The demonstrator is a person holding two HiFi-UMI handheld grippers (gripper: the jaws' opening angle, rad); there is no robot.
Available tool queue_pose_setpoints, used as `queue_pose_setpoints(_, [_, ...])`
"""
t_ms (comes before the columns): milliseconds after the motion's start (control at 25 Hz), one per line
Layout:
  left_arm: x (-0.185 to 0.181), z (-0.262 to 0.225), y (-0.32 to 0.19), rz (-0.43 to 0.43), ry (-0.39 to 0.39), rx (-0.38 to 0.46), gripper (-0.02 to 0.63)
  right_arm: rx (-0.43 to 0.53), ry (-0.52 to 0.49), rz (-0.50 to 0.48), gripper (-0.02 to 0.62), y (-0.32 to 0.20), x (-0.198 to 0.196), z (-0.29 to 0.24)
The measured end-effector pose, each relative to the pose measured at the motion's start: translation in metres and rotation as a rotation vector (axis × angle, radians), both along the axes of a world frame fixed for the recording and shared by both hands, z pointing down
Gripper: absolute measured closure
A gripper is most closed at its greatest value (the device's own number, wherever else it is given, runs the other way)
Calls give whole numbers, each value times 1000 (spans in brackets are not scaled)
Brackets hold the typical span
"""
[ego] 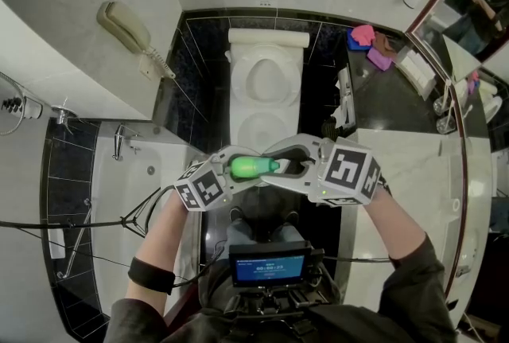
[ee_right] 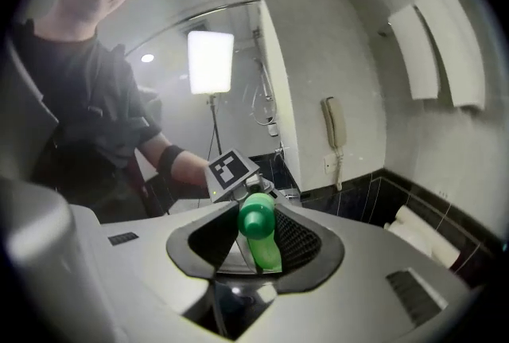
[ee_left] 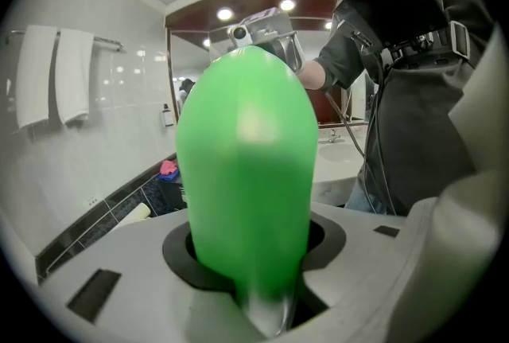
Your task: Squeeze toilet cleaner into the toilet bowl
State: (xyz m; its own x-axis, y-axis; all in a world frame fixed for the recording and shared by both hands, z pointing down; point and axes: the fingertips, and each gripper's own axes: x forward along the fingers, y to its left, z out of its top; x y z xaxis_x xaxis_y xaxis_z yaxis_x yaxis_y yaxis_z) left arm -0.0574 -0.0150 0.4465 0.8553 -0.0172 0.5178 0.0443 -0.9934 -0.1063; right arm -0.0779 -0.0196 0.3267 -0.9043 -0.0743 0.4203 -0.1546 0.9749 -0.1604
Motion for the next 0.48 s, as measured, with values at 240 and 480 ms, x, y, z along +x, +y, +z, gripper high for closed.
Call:
queue_pose_setpoints(240, [2,0,11,62,-8,-35,425,530,108,-254,451,23,2,2])
queue_pose_setpoints(480, [2,4,18,77,-9,-57,425,869,228,-369,445,29,5,12])
